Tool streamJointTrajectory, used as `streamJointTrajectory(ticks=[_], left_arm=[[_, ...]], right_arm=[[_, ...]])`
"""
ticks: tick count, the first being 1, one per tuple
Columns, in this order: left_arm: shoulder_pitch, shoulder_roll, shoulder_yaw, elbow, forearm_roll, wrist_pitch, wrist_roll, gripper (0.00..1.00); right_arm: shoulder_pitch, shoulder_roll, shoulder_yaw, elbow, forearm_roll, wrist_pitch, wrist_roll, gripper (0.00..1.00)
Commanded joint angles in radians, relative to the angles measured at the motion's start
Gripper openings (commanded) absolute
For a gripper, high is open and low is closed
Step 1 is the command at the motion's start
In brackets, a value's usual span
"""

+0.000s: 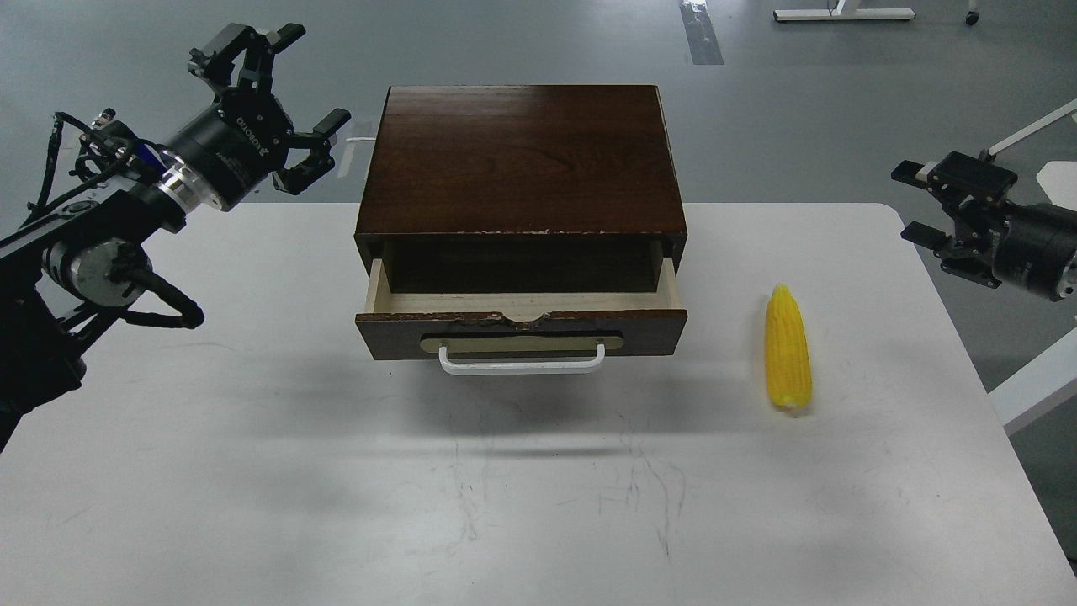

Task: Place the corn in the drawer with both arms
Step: 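Reach the right gripper to the yellow corn cob and grasp it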

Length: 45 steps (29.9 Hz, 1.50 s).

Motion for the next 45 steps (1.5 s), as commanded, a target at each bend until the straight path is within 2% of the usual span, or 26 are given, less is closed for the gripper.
streamJointTrajectory(ticks=[1,7,10,13,28,32,35,39,42,45], left_arm=[[0.009,-0.001,-0.017,-0.005,-0.001,-0.002,0.001,0.99],[0.028,-0.010,-0.036,-0.007,0.000,-0.002,0.001,0.99],[0.034,-0.012,-0.036,-0.007,0.000,-0.002,-0.001,0.99],[0.037,-0.018,-0.036,-0.007,0.002,0.000,-0.001,0.99],[0.037,-0.021,-0.037,-0.008,0.005,-0.002,0.001,0.99],[0.037,-0.021,-0.036,-0.010,0.005,-0.002,0.001,0.99],[0.037,-0.021,-0.036,-0.010,0.005,-0.003,0.001,0.99],[0.037,-0.015,-0.036,-0.010,0.005,-0.028,0.002,0.99],[0.037,-0.013,-0.036,-0.010,0.005,-0.028,0.002,0.99],[0.037,-0.013,-0.036,-0.010,0.005,-0.028,0.002,0.99]], right_arm=[[0.017,0.017,-0.050,0.002,-0.125,0.000,-0.003,1.00],[0.039,0.157,-0.205,-0.015,-0.211,0.000,-0.027,1.00],[0.062,0.210,-0.279,-0.067,-0.213,0.000,-0.052,1.00],[0.069,0.249,-0.312,-0.115,-0.213,0.000,-0.054,1.00],[0.071,0.283,-0.362,-0.138,-0.216,0.000,-0.074,1.00],[0.080,0.283,-0.389,-0.138,-0.216,0.000,-0.074,0.88],[0.082,0.283,-0.406,-0.138,-0.216,0.000,-0.074,0.70],[0.086,0.287,-0.411,-0.138,-0.216,-0.003,-0.072,0.53],[0.086,0.293,-0.412,-0.138,-0.216,-0.020,-0.072,0.43],[0.088,0.293,-0.412,-0.138,-0.216,-0.020,-0.069,0.37]])
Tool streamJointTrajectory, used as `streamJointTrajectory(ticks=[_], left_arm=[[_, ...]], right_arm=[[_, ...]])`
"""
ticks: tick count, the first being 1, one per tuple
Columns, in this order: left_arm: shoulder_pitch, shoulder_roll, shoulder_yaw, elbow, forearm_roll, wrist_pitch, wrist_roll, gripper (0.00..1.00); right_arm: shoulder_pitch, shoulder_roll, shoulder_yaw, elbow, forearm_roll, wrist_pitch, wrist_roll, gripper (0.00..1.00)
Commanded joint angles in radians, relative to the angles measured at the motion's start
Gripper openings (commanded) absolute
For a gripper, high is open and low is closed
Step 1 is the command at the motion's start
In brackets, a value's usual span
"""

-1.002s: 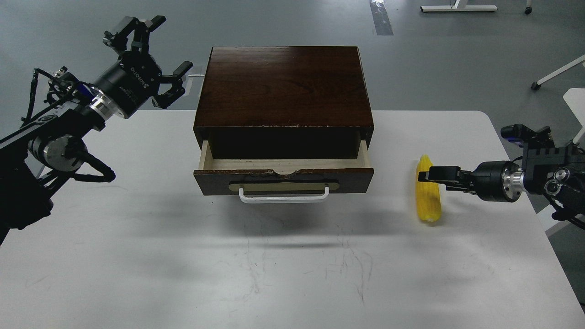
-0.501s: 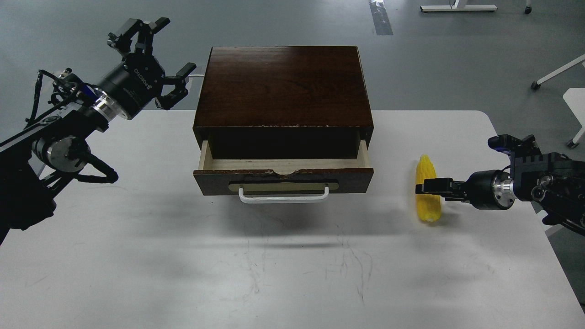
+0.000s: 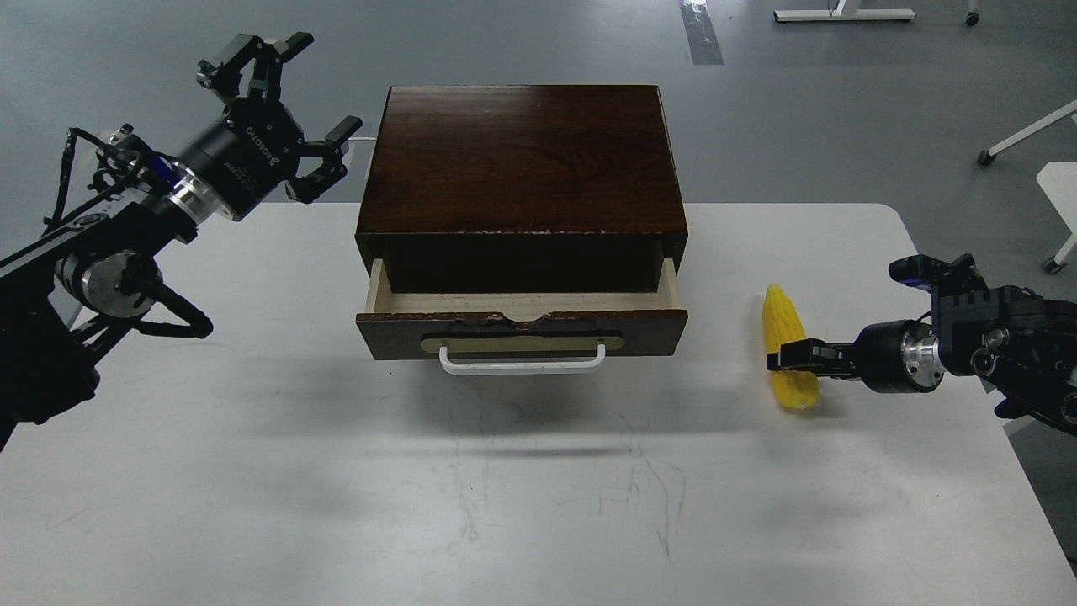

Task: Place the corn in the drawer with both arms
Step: 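Reach the right gripper to the yellow corn cob and grasp it, then lift the corn with the right gripper and carry it over the drawer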

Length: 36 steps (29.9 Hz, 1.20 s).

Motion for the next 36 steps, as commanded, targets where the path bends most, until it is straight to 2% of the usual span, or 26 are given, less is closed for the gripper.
streamJointTrajectory(ticks=[1,4,8,18,20,24,27,36], left_arm=[[0.000,0.000,0.000,0.000,0.000,0.000,0.000,0.99],[0.000,0.000,0.000,0.000,0.000,0.000,0.000,0.99],[0.000,0.003,0.000,0.000,0.000,0.000,-0.001,0.99],[-0.001,0.005,-0.002,0.000,0.000,0.000,-0.002,0.99],[-0.001,0.005,-0.002,0.000,0.000,0.000,-0.003,0.99],[-0.001,0.006,-0.023,0.000,0.000,0.000,-0.003,0.99],[-0.001,0.008,-0.023,0.000,0.000,0.000,-0.003,0.99],[-0.001,0.008,-0.023,0.000,0.000,0.000,-0.003,0.99]], right_arm=[[0.002,0.001,0.000,0.000,0.000,-0.001,0.006,0.34],[0.002,-0.005,0.000,0.000,0.000,-0.001,0.007,0.34],[0.021,-0.013,0.001,0.012,0.000,-0.001,0.007,0.24],[0.315,-0.126,0.001,0.163,-0.002,0.003,0.012,0.29],[0.379,-0.125,-0.006,0.170,-0.012,0.003,0.041,0.29],[0.514,-0.044,-0.086,0.173,-0.153,0.000,0.136,0.28],[0.574,0.007,-0.135,0.173,-0.216,-0.006,0.166,0.28],[0.787,0.209,-0.247,0.228,-0.431,-0.047,0.166,0.27]])
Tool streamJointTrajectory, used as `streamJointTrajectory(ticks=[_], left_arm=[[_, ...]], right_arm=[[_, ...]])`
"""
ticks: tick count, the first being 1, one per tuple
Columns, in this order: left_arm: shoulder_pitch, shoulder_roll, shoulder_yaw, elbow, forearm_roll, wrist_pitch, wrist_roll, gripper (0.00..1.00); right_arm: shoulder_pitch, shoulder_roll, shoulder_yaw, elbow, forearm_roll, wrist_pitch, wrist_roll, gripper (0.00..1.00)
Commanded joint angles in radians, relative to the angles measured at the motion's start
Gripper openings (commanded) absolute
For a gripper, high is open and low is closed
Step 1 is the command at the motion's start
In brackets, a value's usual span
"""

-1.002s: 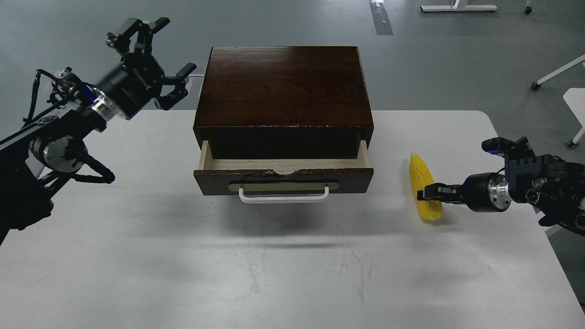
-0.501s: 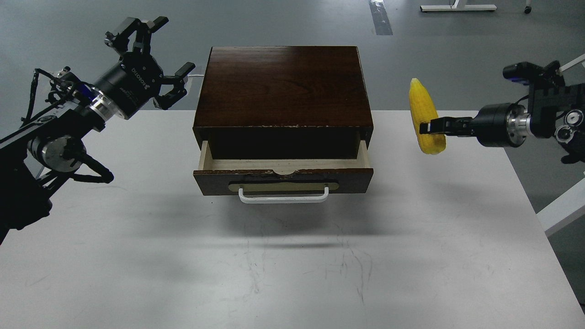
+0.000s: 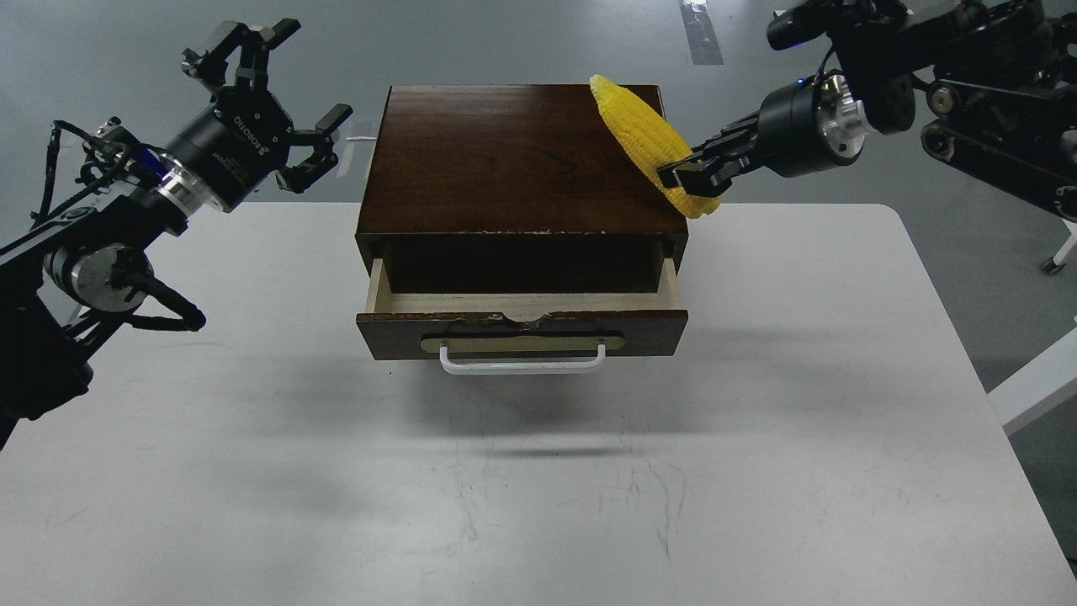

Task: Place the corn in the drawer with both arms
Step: 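Lift the corn with the right gripper and carry it over the drawer, then lower the corn into the open drawer and open the right gripper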

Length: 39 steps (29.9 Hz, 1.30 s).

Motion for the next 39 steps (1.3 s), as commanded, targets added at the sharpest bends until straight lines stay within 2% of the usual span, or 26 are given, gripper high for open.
streamJointTrajectory(ticks=[1,6,12,28,30,32,39], left_arm=[[0.000,0.000,-0.001,0.000,0.000,0.000,0.000,0.99],[0.000,0.000,0.000,0.000,0.000,0.000,0.000,0.99],[0.000,0.000,-0.001,0.000,0.000,0.000,0.000,0.99],[0.000,0.004,-0.001,0.000,0.000,0.000,0.000,0.99],[0.000,0.004,-0.001,0.000,0.000,0.000,0.000,0.98],[0.000,0.004,-0.001,0.000,0.000,0.000,0.000,0.99],[0.000,0.004,-0.003,0.000,0.000,0.000,0.000,0.99]], right_arm=[[0.079,0.072,-0.042,0.036,-0.071,-0.015,-0.001,0.27],[0.171,0.102,-0.065,0.167,-0.200,-0.017,-0.001,0.27],[0.193,0.102,-0.079,0.323,-0.362,-0.017,-0.001,0.27],[0.127,0.147,-0.142,0.294,-0.524,-0.133,-0.001,0.29],[0.116,0.148,-0.142,0.286,-0.521,-0.133,-0.001,0.33],[0.106,0.150,-0.142,0.283,-0.521,-0.132,-0.001,0.43],[0.095,0.150,-0.141,0.278,-0.519,-0.132,-0.001,0.53]])
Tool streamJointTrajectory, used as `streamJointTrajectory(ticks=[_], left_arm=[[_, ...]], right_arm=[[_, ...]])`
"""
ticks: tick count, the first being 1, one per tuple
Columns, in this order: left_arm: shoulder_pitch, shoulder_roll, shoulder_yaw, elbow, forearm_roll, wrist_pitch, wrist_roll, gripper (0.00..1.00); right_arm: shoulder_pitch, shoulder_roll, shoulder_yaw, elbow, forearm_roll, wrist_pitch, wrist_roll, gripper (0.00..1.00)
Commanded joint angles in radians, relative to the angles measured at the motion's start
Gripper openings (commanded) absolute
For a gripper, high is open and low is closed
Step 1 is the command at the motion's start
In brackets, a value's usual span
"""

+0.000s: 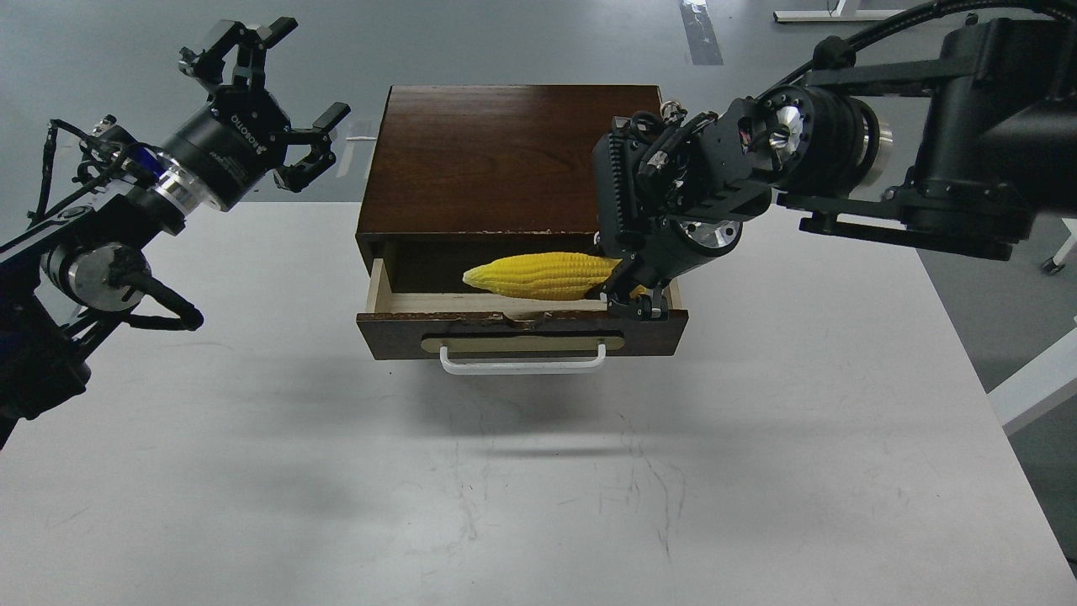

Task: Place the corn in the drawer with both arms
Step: 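Lower the corn into the open drawer and open the right gripper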

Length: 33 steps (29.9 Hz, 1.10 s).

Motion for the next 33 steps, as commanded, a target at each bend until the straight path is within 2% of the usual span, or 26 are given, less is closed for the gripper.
streamJointTrajectory(ticks=[1,3,10,22,28,30,32,33], left_arm=[[0.000,0.000,-0.001,0.000,0.000,0.000,0.000,0.99],[0.000,0.000,-0.001,0.000,0.000,0.000,0.000,0.99],[0.000,0.000,-0.001,0.000,0.000,0.000,0.000,0.99],[0.000,0.000,-0.010,0.000,0.000,0.000,0.000,0.99],[0.000,0.002,-0.010,0.000,0.000,0.000,0.000,0.99],[0.000,0.002,-0.010,0.000,0.000,0.000,0.000,0.99],[0.000,0.000,-0.010,0.000,0.000,0.000,-0.001,0.99],[0.000,0.000,-0.012,0.000,0.000,0.000,-0.001,0.99]], right_arm=[[-0.002,0.000,0.001,-0.002,0.002,0.000,0.000,0.54],[-0.002,0.000,0.003,-0.006,0.003,0.000,0.000,0.58],[-0.002,-0.004,0.004,-0.008,0.005,0.000,0.000,0.62],[0.019,-0.026,0.037,-0.008,0.025,-0.003,0.000,0.62],[0.030,-0.096,0.080,-0.026,0.294,0.000,0.000,0.71],[0.030,-0.142,0.084,-0.060,0.484,0.000,0.000,0.86],[0.024,-0.181,0.089,-0.085,0.652,0.000,0.000,0.95],[0.019,-0.192,0.093,-0.094,0.713,0.000,0.000,0.95]])
